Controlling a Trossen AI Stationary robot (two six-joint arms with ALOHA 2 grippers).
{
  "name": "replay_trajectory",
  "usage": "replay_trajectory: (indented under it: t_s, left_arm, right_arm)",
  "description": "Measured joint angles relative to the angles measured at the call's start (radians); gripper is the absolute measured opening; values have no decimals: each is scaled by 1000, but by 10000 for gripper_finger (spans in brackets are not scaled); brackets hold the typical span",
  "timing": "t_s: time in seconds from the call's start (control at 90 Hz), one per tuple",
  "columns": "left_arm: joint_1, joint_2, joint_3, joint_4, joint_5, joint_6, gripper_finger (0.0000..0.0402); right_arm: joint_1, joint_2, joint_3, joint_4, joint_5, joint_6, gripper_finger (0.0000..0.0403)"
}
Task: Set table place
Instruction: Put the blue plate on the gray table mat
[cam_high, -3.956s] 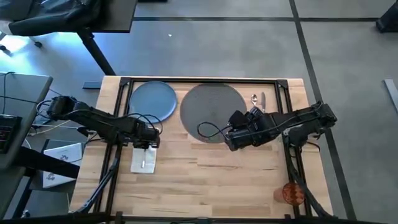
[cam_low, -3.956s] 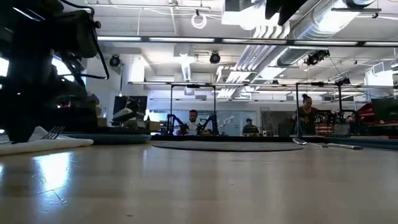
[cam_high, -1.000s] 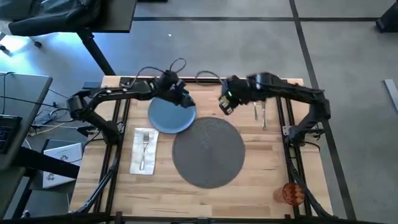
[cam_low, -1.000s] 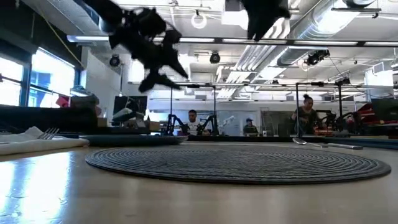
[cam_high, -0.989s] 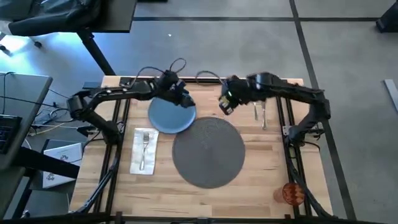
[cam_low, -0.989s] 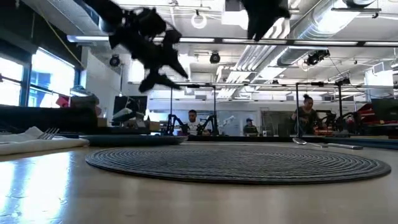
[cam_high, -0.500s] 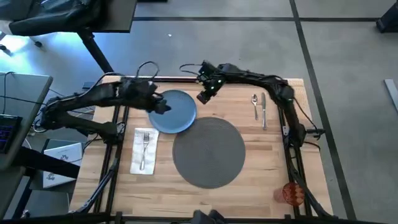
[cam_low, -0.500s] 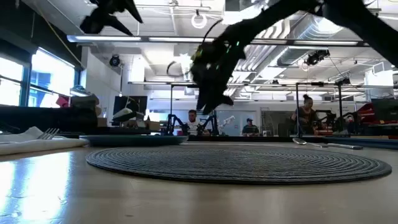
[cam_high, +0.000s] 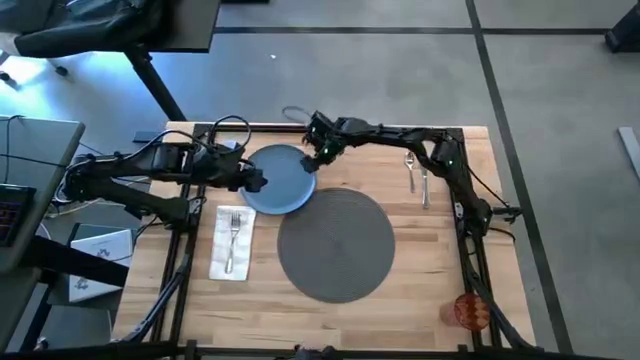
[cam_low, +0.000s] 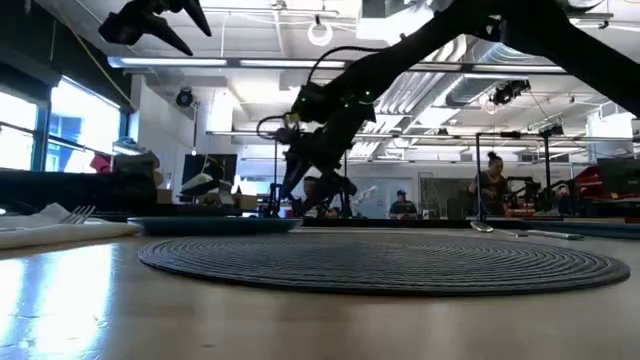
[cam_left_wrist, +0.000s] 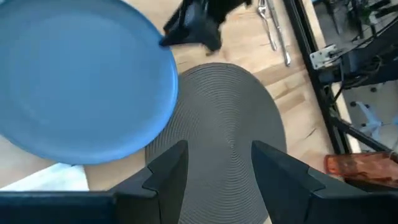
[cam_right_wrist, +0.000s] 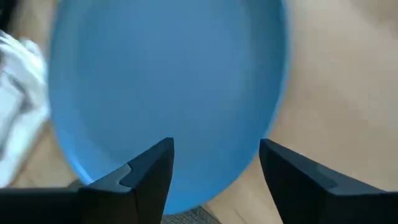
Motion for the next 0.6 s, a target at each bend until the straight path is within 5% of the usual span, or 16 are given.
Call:
replay_trajectory:
  t_s: [0.3,0.6]
  left_arm:
    - [0,-2,0,0,94,120,160]
    - [0,-2,0,-9,198,302,160]
  right_arm:
    - [56,30,3,3,202,241,221]
    - [79,28,13,-4,234,331,220]
